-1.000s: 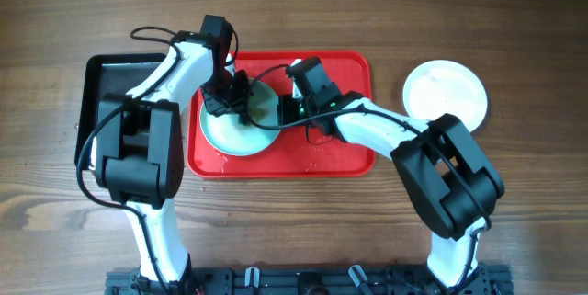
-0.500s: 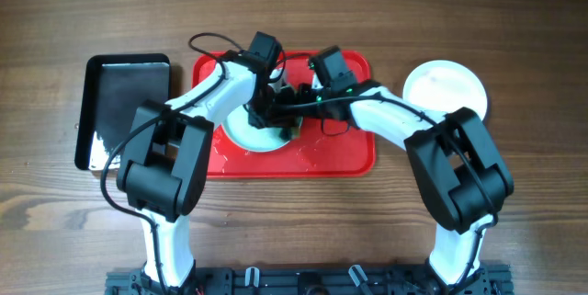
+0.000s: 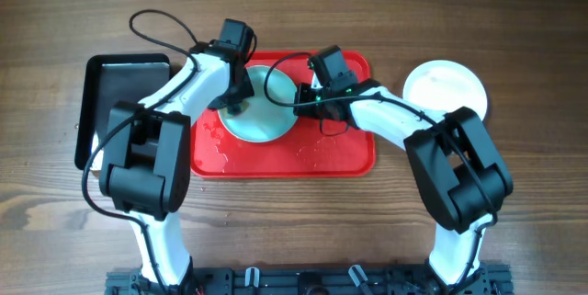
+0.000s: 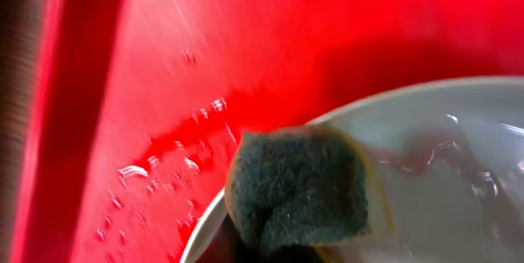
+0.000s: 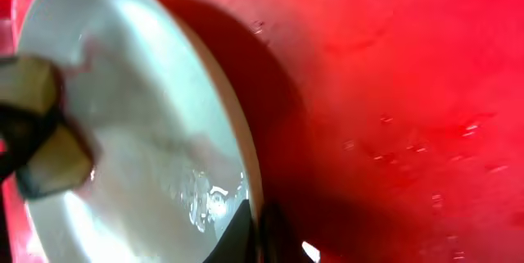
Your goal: Clean dirty plates on tray and stack at the side
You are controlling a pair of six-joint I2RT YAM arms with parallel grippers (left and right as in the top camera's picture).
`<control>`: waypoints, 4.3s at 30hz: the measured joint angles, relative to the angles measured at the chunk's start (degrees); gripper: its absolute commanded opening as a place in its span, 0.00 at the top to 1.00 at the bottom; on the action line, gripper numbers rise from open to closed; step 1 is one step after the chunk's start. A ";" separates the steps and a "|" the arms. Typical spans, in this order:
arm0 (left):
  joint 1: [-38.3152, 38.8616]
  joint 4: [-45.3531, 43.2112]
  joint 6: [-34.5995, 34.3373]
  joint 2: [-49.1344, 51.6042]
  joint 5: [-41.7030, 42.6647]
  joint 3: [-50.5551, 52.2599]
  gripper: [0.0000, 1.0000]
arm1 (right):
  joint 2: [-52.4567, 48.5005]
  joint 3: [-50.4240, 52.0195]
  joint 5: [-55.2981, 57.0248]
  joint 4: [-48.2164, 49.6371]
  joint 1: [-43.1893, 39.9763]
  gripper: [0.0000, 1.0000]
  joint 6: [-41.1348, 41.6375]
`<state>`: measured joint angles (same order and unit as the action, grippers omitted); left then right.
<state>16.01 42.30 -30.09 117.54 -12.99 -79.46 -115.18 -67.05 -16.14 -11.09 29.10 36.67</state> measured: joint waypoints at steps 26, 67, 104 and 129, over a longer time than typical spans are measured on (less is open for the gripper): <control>-10.16 25.00 3.45 1.29 20.00 -30.64 0.96 | 23.69 -0.11 36.65 -26.43 2.49 0.96 -14.78; -9.57 25.73 3.45 1.29 21.07 -30.64 0.96 | 24.68 0.31 19.32 -32.61 -27.76 0.96 -7.96; -30.56 22.18 4.02 0.85 8.09 -10.05 0.00 | 25.18 7.04 1.53 -27.87 -39.43 0.00 -23.34; -30.60 26.91 4.02 -28.06 8.07 -14.40 0.00 | 63.98 -20.85 1.86 -60.48 -39.41 0.00 -22.10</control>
<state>-14.59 69.21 -26.06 89.47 -4.93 -93.86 -51.20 -87.90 -14.28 -71.57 -10.31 14.57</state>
